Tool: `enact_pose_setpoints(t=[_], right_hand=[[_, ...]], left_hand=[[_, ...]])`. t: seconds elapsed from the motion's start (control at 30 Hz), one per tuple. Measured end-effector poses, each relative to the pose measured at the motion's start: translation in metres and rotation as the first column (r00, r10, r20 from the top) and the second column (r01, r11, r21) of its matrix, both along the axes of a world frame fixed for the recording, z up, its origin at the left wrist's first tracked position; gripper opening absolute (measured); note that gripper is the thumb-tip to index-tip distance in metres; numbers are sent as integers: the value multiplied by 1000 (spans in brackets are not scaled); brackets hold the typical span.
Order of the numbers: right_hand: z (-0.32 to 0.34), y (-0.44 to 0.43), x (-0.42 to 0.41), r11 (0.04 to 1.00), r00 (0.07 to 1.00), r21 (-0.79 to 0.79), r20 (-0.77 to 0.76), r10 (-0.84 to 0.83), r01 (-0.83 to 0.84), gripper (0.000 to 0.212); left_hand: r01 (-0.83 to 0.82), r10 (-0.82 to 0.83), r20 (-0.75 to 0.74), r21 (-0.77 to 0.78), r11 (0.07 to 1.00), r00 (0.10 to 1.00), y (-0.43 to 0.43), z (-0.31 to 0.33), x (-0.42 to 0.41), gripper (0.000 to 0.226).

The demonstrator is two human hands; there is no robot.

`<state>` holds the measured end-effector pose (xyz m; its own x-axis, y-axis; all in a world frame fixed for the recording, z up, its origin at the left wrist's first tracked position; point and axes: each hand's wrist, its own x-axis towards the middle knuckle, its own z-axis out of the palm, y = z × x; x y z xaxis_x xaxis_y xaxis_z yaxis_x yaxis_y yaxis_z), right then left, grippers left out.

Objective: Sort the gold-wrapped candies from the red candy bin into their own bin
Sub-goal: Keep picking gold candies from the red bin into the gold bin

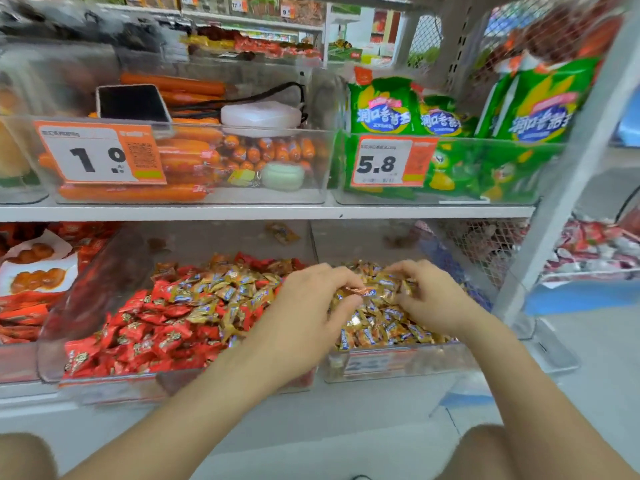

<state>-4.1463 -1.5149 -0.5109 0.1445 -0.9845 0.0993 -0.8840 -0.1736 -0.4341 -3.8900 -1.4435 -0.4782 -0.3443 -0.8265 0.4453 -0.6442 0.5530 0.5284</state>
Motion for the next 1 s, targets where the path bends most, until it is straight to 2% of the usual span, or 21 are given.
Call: enact_pose_setpoints(t=[0.07,0.13,0.2,0.27,0.33,0.47,0.57,0.67,0.77,0.83,0.87,0.93,1.0], right_hand=[[0,6,-15,999,998,12,33,50,-51,50],[1,10,-28,998,999,-56,46,29,-26,51],[3,12,-35,991,990,-134,144,-9,28,44],[6,14,-35,980,961,-181,276,-36,88,35],[10,17,-26,974,949,-195,311,-48,113,29],[29,33,18,981,960,-193,271,67,-14,27],[45,52,67,964,936,-178,260,238,-195,27],[46,59,118,911,888,-181,219,406,-372,24],[33,48,160,893,895,-162,91,438,-420,30],[21,35,181,901,907,-118,15,421,-417,38],[16,29,190,901,905,-82,-33,425,-426,45],[10,19,202,892,887,4,-109,449,-452,56],[10,9,207,890,881,66,-127,455,-451,53]], left_hand=[[-12,13,46,-27,1000,999,-11,-4,-31,18],[-80,79,110,6,997,991,-26,-11,-58,20],[-117,106,183,52,992,977,-43,-19,-78,23],[-91,62,281,91,992,958,-55,-24,-87,27],[-49,22,377,63,997,926,-58,-24,-84,28],[8,62,352,-194,981,934,-35,-9,-38,13],[-124,187,261,-241,963,947,-15,-5,31,6],[-303,307,234,-51,952,922,-9,-9,106,12],[-300,234,334,163,940,913,-3,-16,150,36],[-228,133,405,197,954,905,-3,-21,161,65],[-203,100,434,197,959,895,-5,-24,163,72],[-162,63,480,169,972,875,-11,-29,163,67],[-138,42,507,154,978,861,-15,-31,160,56]])
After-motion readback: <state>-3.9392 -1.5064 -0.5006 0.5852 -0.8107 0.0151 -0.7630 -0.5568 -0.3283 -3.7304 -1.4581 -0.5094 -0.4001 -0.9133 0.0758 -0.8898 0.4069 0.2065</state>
